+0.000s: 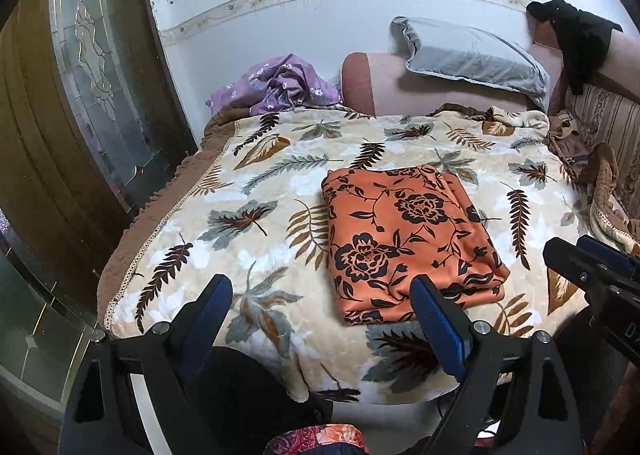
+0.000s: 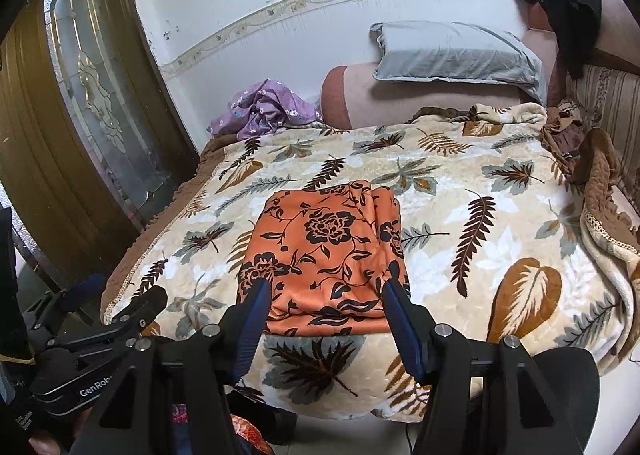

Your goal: Fold small clothes

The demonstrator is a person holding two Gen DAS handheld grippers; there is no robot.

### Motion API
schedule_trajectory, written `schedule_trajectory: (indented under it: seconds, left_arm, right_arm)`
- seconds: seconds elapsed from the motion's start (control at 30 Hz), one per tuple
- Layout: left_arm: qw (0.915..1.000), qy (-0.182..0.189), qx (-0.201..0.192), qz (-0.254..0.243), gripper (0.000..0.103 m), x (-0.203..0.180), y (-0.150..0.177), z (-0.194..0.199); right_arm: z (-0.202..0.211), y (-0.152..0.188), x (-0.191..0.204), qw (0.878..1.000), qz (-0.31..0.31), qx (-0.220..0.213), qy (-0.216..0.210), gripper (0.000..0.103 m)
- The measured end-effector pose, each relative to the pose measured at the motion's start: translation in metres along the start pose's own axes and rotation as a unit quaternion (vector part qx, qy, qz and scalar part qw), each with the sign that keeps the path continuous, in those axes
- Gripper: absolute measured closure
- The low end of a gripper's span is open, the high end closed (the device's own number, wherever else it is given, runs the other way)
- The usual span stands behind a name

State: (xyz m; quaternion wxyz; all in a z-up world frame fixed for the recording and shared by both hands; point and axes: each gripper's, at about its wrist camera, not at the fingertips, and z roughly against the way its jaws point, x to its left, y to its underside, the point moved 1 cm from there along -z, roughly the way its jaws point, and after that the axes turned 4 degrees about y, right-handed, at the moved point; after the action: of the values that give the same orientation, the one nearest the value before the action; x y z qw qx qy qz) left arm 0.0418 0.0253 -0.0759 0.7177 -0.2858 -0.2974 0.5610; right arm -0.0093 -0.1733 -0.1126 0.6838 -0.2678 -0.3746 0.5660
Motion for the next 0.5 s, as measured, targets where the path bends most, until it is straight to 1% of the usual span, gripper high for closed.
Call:
schedule_trajectory:
  seconds: [0.5]
  left_arm:
    - [1.0, 0.004, 0.004, 0.003, 0.013, 0.006, -0.002, -0.012]
  right_arm:
    - [-0.016, -0.004, 0.0, 1.0, -0.004, 0.012, 0.008, 0.041]
